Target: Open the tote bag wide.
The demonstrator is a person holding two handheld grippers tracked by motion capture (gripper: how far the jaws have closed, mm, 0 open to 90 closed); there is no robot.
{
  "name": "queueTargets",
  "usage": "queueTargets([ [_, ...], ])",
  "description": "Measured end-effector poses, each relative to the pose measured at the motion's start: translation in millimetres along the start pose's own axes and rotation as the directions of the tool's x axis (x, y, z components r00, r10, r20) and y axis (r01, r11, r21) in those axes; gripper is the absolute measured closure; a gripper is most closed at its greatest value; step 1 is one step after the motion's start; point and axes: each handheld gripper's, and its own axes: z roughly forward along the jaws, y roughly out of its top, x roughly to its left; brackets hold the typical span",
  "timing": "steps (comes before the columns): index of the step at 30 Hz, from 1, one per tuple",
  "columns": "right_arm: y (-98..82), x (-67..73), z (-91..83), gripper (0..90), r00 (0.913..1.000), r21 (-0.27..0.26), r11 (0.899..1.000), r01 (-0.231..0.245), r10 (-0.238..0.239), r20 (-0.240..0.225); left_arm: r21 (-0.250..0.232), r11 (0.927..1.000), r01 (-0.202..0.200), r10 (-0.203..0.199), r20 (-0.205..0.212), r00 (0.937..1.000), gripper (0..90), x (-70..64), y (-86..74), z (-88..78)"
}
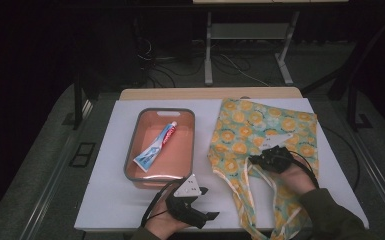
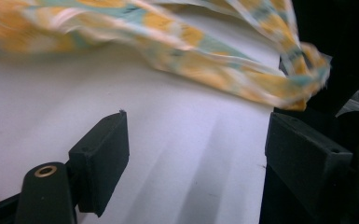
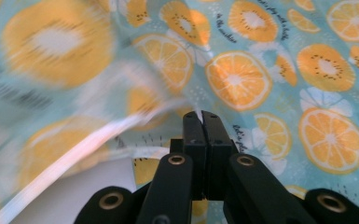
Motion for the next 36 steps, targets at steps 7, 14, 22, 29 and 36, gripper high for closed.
queueTargets([
  [7,8.0,-17.9,4.3,73.4,0.9983,-0.047,0.997,-0.056,0.055,-0.019,-0.001,1.0000,-0.008,0.008,0.008,0.9999,20.0,-0.7,0.4,1.3],
  [14,-7.1,-18.1,-52.4,40.4,0.9942,-0.159,0.983,-0.091,0.080,-0.071,0.000,0.9998,-0.018,0.018,0.010,0.9998,20.0,-2.0,1.4,2.8],
  [22,-75.7,-33.6,-89.3,30.0,0.9940,-0.076,0.991,-0.107,0.109,0.013,0.000,0.9998,-0.022,0.022,0.013,0.9997,19.9,-1.7,1.8,4.0],
  [29,-125.4,-74.5,-93.6,27.0,0.9475,-0.016,0.964,-0.266,0.264,0.181,0.002,0.9997,-0.026,0.026,0.015,0.9996,19.8,-2.1,2.5,5.5],
  [36,-134.3,-89.8,-84.4,57.4,0.9288,0.011,0.947,-0.322,0.313,0.198,0.003,0.9996,-0.027,0.027,0.015,0.9995,19.9,-1.8,2.7,5.5],
])
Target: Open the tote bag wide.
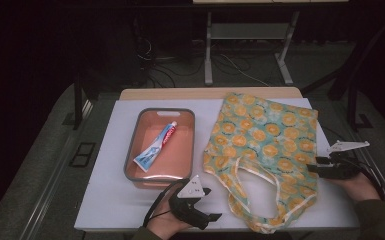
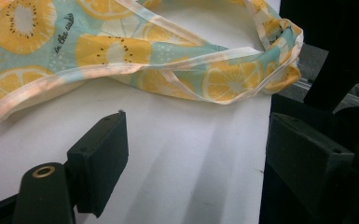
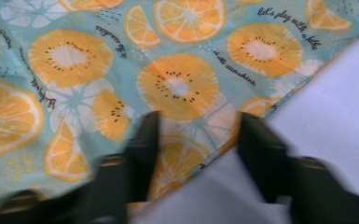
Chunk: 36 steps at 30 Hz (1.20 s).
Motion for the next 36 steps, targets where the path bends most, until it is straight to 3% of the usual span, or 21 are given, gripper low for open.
queueTargets([
  [2,-0.1,0.7,-1.2,77.3,0.9996,-0.007,1.000,0.011,-0.011,-0.027,0.001,1.0000,-0.001,0.001,0.000,1.0000,19.9,0.2,0.1,0.0],
  [4,0.7,3.0,-1.5,88.9,0.9989,0.000,1.000,0.018,-0.018,-0.044,0.001,1.0000,-0.002,0.002,0.001,1.0000,19.9,-0.1,0.5,0.1],
  [8,0.8,11.4,-6.1,90.0,0.9968,0.007,0.999,0.039,-0.038,-0.070,0.001,1.0000,-0.004,0.004,0.001,1.0000,19.9,-0.7,0.8,0.4],
  [13,-2.9,39.7,-19.8,89.9,0.9898,0.017,0.996,0.088,-0.086,-0.114,0.001,1.0000,-0.006,0.006,0.005,1.0000,19.9,-1.0,0.7,0.7],
  [14,-2.9,39.7,-19.8,89.9,0.9898,0.017,0.996,0.088,-0.086,-0.114,0.001,1.0000,-0.007,0.007,0.005,1.0000,19.9,-1.1,0.8,0.5],
  [15,-6.3,52.4,-22.4,89.9,0.9817,0.027,0.991,0.130,-0.125,-0.144,0.001,1.0000,-0.009,0.009,0.004,1.0000,19.9,-1.1,0.9,0.2],
  [16,-7.6,57.6,-23.1,89.5,0.9788,0.032,0.989,0.147,-0.141,-0.148,-0.001,1.0000,-0.007,0.007,0.003,1.0000,19.9,-1.2,1.0,0.2],
  [17,-7.9,62.0,-24.2,86.9,0.9788,0.029,0.988,0.152,-0.146,-0.143,-0.001,1.0000,-0.008,0.008,0.003,1.0000,19.9,-1.1,1.1,0.1],
  [19,-2.5,68.0,-29.6,70.5,0.9815,-0.026,0.989,0.149,-0.151,-0.118,0.002,0.9999,-0.010,0.010,0.002,0.9999,19.9,-0.9,1.2,0.2],
  [20,-2.5,68.0,-29.6,70.5,0.9815,-0.026,0.989,0.149,-0.151,-0.118,0.003,1.0000,-0.009,0.009,0.002,1.0000,19.9,-1.0,1.1,0.5],
  [21,8.4,75.7,-34.5,58.2,0.9775,-0.099,0.986,0.134,-0.148,-0.150,0.001,1.0000,-0.005,0.005,0.002,1.0000,19.9,-1.0,1.0,0.9],
  [22,8.4,75.7,-34.5,58.2,0.9775,-0.099,0.986,0.134,-0.148,-0.150,0.001,1.0000,-0.005,0.005,0.002,1.0000,19.9,-0.9,1.0,1.0],
  [23,20.5,90.3,-32.0,49.3,0.9675,-0.140,0.980,0.139,-0.165,-0.192,0.002,1.0000,-0.006,0.006,0.001,1.0000,19.9,-0.7,1.0,1.0],
  [26,37.9,117.1,-17.9,41.0,0.9422,-0.159,0.969,0.187,-0.223,-0.250,0.001,1.0000,-0.003,0.003,0.001,1.0000,19.8,-0.3,0.9,0.8],
  [27,37.9,117.1,-17.9,41.0,0.9422,-0.159,0.969,0.187,-0.223,-0.250,0.003,1.0000,-0.004,0.004,0.001,1.0000,19.8,-0.2,0.9,0.7],
  [28,49.7,133.8,-6.4,39.1,0.9224,-0.173,0.962,0.211,-0.254,-0.291,0.002,1.0000,-0.004,0.004,0.002,1.0000,19.8,-0.3,0.8,0.8],
  [30,61.1,149.1,4.9,37.8,0.9058,-0.172,0.957,0.235,-0.280,-0.318,0.002,1.0000,-0.005,0.005,0.003,1.0000,19.8,-0.5,0.8,0.8],
  [31,61.1,149.1,4.9,37.8,0.9058,-0.172,0.957,0.235,-0.280,-0.318,0.001,1.0000,-0.008,0.008,0.005,1.0000,19.8,-0.5,0.9,0.8],
  [32,71.9,162.7,17.5,36.7,0.8921,-0.174,0.950,0.260,-0.305,-0.333,0.001,1.0000,-0.006,0.006,0.006,1.0000,19.8,-0.7,0.9,0.9],
  [34,77.0,168.5,24.6,36.4,0.8870,-0.167,0.947,0.274,-0.316,-0.337,0.002,1.0000,-0.007,0.007,0.007,1.0000,19.8,-0.7,0.9,0.9],
  [36,89.8,184.1,47.2,36.4,0.8702,-0.154,0.940,0.304,-0.340,-0.357,0.002,1.0000,-0.009,0.009,0.008,0.9999,19.8,-0.6,1.1,0.4],
])
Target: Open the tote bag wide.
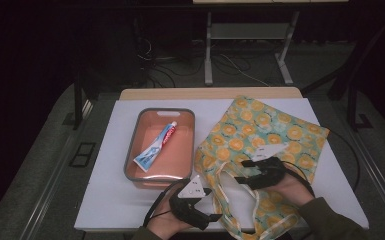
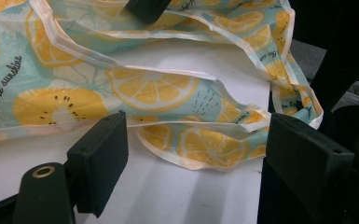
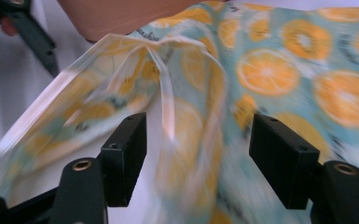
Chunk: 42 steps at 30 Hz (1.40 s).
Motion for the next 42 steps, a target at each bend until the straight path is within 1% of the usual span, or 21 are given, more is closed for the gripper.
queueTargets([
  [2,7.2,1.0,16.2,39.8,0.9999,0.022,1.000,0.013,-0.013,0.001,-0.001,1.0000,-0.001,0.001,0.000,1.0000,19.8,0.0,0.1,-0.3],
  [5,13.4,0.5,33.6,64.2,0.9989,0.062,0.997,0.045,-0.046,0.013,-0.001,1.0000,-0.002,0.002,0.001,1.0000,19.7,-0.3,0.1,-0.1],
  [6,13.4,0.5,33.6,64.2,0.9989,0.062,0.997,0.045,-0.046,0.013,-0.002,1.0000,-0.003,0.003,0.002,1.0000,19.7,-0.4,0.2,0.0],
  [7,15.8,-2.0,39.2,80.5,0.9983,0.077,0.996,0.049,-0.051,0.028,-0.004,1.0000,-0.005,0.005,0.004,1.0000,19.6,-0.6,0.6,0.7],
  [8,15.8,-2.0,39.2,80.5,0.9983,0.077,0.996,0.049,-0.051,0.028,-0.004,1.0000,-0.005,0.005,0.004,1.0000,19.5,-0.6,0.6,0.7],
  [9,17.3,-6.3,39.2,88.4,0.9977,0.069,0.997,0.042,-0.045,0.050,-0.005,0.9999,-0.010,0.010,0.007,0.9999,19.3,-0.5,1.1,1.9],
  [13,18.4,-22.6,32.7,89.2,0.9919,0.042,0.999,-0.006,0.000,0.127,-0.005,0.9999,-0.013,0.013,0.011,0.9998,18.6,-1.1,2.3,4.8],
  [15,18.7,-33.3,29.8,89.1,0.9838,0.028,0.999,-0.031,0.026,0.178,0.001,0.9998,-0.018,0.018,0.013,0.9998,18.4,-1.5,2.6,6.5],
  [17,19.7,-44.5,28.4,89.2,0.9689,0.021,0.998,-0.053,0.046,0.243,0.004,0.9998,-0.019,0.019,0.014,0.9997,18.3,-1.6,2.7,7.3],
  [20,20.0,-59.4,30.0,89.1,0.9576,-0.006,0.995,-0.099,0.097,0.271,0.003,0.9998,-0.018,0.018,0.013,0.9998,18.3,-1.4,2.7,7.2],
  [22,19.5,-63.3,32.7,86.1,0.9588,-0.017,0.993,-0.116,0.116,0.259,0.001,0.9999,-0.017,0.017,0.011,0.9998,18.3,-0.9,2.6,6.7],
  [24,19.7,-62.6,30.0,67.5,0.9619,-0.032,0.992,-0.122,0.127,0.242,-0.003,0.9999,-0.016,0.016,0.014,0.9998,18.3,-0.6,2.4,5.7],
  [28,24.8,-50.6,4.5,44.5,0.9749,-0.068,0.991,-0.116,0.127,0.183,-0.008,0.9999,-0.015,0.016,0.012,0.9998,18.2,-0.6,2.1,5.1],
  [29,24.8,-50.6,4.5,44.5,0.9749,-0.068,0.991,-0.116,0.127,0.183,-0.008,0.9999,-0.015,0.016,0.012,0.9998,18.2,-0.6,2.1,5.1],
  [31,24.8,-34.6,-16.6,39.7,0.9845,-0.088,0.992,-0.087,0.099,0.145,-0.008,0.9998,-0.016,0.016,0.013,0.9998,18.0,-0.6,2.2,5.3],
  [33,23.2,-28.0,-22.1,39.3,0.9873,-0.091,0.992,-0.082,0.094,0.128,-0.007,0.9998,-0.017,0.017,0.012,0.9998,17.9,-0.8,2.3,5.4],
  [34,17.8,-14.5,-30.3,39.4,0.9921,-0.092,0.994,-0.065,0.074,0.101,-0.007,0.9998,-0.017,0.018,0.012,0.9998,17.9,-0.9,2.4,5.5],
  [36,11.1,-2.2,-35.3,41.5,0.9958,-0.084,0.995,-0.047,0.053,0.074,-0.006,0.9998,-0.019,0.019,0.012,0.9997,17.9,-1.2,2.4,5.6],
  [37,11.1,-2.2,-35.3,41.5,0.9958,-0.084,0.995,-0.047,0.053,0.074,-0.006,0.9998,-0.017,0.017,0.014,0.9998,17.9,-1.3,2.3,5.6],
  [40,-1.4,18.4,-36.8,44.9,0.9997,-0.058,0.998,-0.022,0.023,0.006,-0.008,0.9999,-0.014,0.014,0.013,0.9998,17.9,-0.7,2.2,5.3],
  [42,-5.1,26.9,-35.6,45.6,1.0000,-0.040,0.999,0.003,-0.003,0.003,-0.012,0.9999,-0.010,0.010,0.012,0.9999,17.9,-0.4,2.1,4.9],
])
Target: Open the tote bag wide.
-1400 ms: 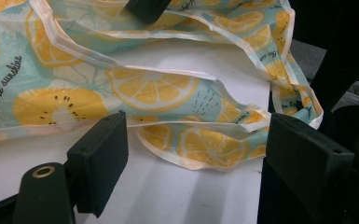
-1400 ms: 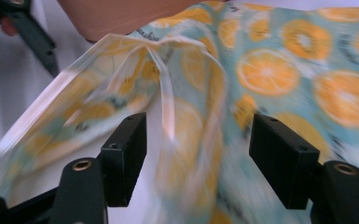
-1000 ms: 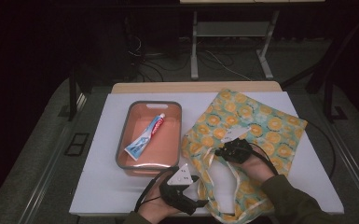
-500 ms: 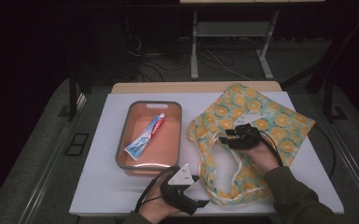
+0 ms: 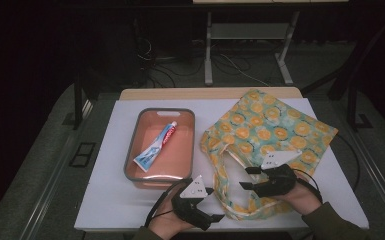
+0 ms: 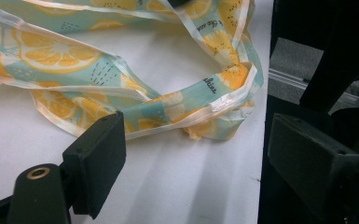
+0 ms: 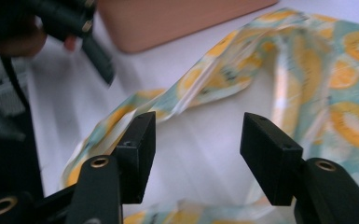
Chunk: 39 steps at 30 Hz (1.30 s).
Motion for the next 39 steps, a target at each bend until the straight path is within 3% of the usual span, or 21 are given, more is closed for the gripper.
queueTargets([
  [2,-1.3,1.7,1.4,45.9,0.9999,-0.004,1.000,-0.007,0.007,-0.010,0.001,1.0000,0.000,0.000,0.001,1.0000,17.9,0.4,0.0,-0.3],
  [3,0.1,3.2,10.7,46.3,0.9990,0.006,1.000,-0.028,0.028,-0.035,0.002,1.0000,-0.002,0.002,0.000,1.0000,17.9,0.5,-0.1,-0.2],
  [11,10.8,3.9,47.7,47.3,0.9982,0.070,0.997,-0.023,0.027,-0.053,0.006,1.0000,-0.001,0.001,0.000,1.0000,17.9,0.2,-0.6,0.1],
  [13,10.7,2.7,56.8,58.1,0.9971,0.097,0.995,-0.033,0.039,-0.066,0.007,1.0000,-0.002,0.002,0.001,1.0000,17.9,0.2,-0.6,0.2],
  [14,10.7,2.7,56.8,58.1,0.9971,0.097,0.995,-0.033,0.039,-0.066,0.007,1.0000,-0.003,0.003,0.001,1.0000,17.9,0.2,-0.6,0.1],
  [16,10.1,2.1,62.3,75.6,0.9945,0.102,0.994,-0.027,0.037,-0.098,0.004,1.0000,-0.002,0.002,0.001,1.0000,17.9,-0.1,-0.5,-0.1],
  [19,11.5,3.0,63.1,83.0,0.9940,0.093,0.995,-0.017,0.027,-0.106,0.003,1.0000,-0.002,0.002,-0.002,1.0000,17.9,-0.1,-0.3,-0.6],
  [20,14.4,3.8,61.1,88.7,0.9941,0.067,0.998,-0.009,0.016,-0.107,0.004,1.0000,-0.004,0.004,-0.003,1.0000,17.9,-0.2,-0.2,-0.8],
  [24,22.3,2.0,51.0,89.3,0.9971,0.020,1.000,0.013,-0.012,-0.076,0.004,1.0000,-0.005,0.005,-0.005,1.0000,17.9,-0.3,0.0,-1.4],
  [32,45.6,-20.9,29.0,89.4,0.9997,-0.091,0.996,-0.015,0.014,-0.019,0.002,1.0000,-0.007,0.007,-0.006,1.0000,17.9,-0.2,0.2,-2.0],
  [35,52.1,-33.2,17.8,89.4,0.9994,-0.134,0.990,-0.032,0.034,0.008,0.000,1.0000,-0.006,0.006,-0.005,1.0000,17.9,-0.4,0.1,-2.3],
  [39,52.9,-58.1,-7.1,89.5,0.9926,-0.206,0.974,-0.091,0.105,0.060,0.000,1.0000,-0.006,0.006,-0.005,1.0000,17.9,-0.3,0.0,-3.0],
])
